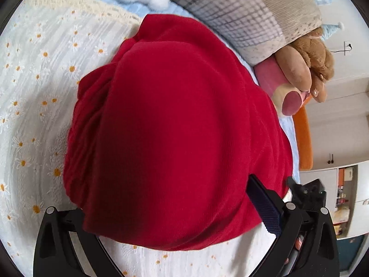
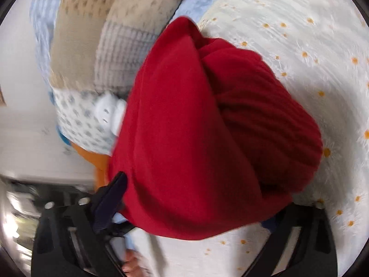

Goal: Fold large clothes

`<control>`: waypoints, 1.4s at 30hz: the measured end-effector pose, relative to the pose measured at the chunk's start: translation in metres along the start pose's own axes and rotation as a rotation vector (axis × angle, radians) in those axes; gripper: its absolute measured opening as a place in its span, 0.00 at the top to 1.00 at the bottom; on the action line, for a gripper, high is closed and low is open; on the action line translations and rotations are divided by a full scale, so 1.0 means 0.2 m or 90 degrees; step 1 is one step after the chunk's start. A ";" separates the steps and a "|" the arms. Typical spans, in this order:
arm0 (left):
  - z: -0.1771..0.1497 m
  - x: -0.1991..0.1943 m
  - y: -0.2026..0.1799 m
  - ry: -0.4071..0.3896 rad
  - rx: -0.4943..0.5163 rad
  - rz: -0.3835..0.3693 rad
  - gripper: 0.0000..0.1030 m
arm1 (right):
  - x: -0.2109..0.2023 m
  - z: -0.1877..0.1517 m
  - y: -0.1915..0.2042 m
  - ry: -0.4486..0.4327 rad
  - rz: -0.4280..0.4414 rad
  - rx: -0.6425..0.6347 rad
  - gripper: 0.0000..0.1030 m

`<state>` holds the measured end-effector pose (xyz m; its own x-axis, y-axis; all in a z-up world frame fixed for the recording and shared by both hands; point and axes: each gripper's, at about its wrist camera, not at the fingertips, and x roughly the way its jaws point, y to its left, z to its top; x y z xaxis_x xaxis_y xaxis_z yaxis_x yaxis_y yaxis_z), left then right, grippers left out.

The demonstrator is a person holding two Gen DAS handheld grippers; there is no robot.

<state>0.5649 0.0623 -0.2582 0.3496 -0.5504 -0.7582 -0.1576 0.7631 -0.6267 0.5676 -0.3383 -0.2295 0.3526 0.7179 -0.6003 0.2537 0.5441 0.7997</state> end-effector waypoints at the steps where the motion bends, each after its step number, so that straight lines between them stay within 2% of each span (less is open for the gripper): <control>1: -0.01 0.00 0.00 -0.010 0.003 0.002 0.02 | 0.00 0.00 -0.01 -0.001 0.000 0.006 0.38; 2: -0.02 0.00 -0.01 -0.015 0.008 0.005 0.02 | -0.01 0.01 -0.04 0.000 0.013 0.016 0.55; 3: -0.03 -0.01 -0.02 -0.024 0.013 0.010 0.04 | -0.01 0.00 -0.09 0.004 0.054 0.040 0.58; 4: -0.04 -0.01 -0.04 -0.033 0.021 0.015 0.08 | -0.02 0.00 -0.11 0.002 0.068 0.039 0.63; 5: -0.05 -0.02 -0.06 -0.039 0.035 0.026 0.12 | -0.02 -0.01 -0.12 -0.005 0.072 0.022 0.66; 7: -0.07 -0.06 -0.13 -0.057 0.073 0.051 0.28 | -0.04 -0.03 -0.11 -0.021 0.068 0.002 0.69; 8: -0.08 -0.08 -0.16 -0.066 0.094 0.061 0.33 | -0.05 -0.04 -0.10 -0.031 0.065 -0.007 0.70; 10: -0.10 -0.16 -0.25 -0.098 0.166 0.091 0.50 | -0.08 -0.05 -0.07 -0.043 0.064 -0.020 0.72; 12: -0.11 -0.22 -0.32 -0.121 0.206 0.102 0.56 | -0.13 -0.06 0.02 -0.060 0.048 -0.060 0.75; 17: -0.07 -0.32 -0.41 -0.148 0.198 0.085 0.61 | -0.26 -0.09 0.27 -0.100 0.026 -0.170 0.80; 22: -0.03 -0.48 -0.51 -0.183 0.208 0.076 0.64 | -0.37 -0.11 0.53 -0.128 -0.004 -0.257 0.81; 29: -0.01 -0.77 -0.62 -0.236 0.218 0.072 0.65 | -0.50 -0.16 0.84 -0.154 0.029 -0.315 0.81; 32: -0.04 -0.99 -0.63 -0.264 0.215 0.073 0.65 | -0.54 -0.24 0.96 -0.150 0.044 -0.332 0.81; 36: -0.12 -1.30 -0.57 -0.294 0.209 0.088 0.65 | -0.54 -0.43 1.20 -0.135 0.064 -0.361 0.81; 40: -0.21 -1.70 -0.38 -0.332 0.200 0.112 0.66 | -0.47 -0.66 1.45 -0.105 0.095 -0.387 0.81; 42: -0.25 -1.96 -0.23 -0.361 0.185 0.127 0.67 | -0.36 -0.83 1.60 -0.079 0.104 -0.410 0.81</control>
<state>0.3885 0.2270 0.0586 0.7839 -0.1864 -0.5922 -0.0425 0.9355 -0.3508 0.4743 -0.1440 0.0686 0.4512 0.7788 -0.4358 -0.3852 0.6105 0.6921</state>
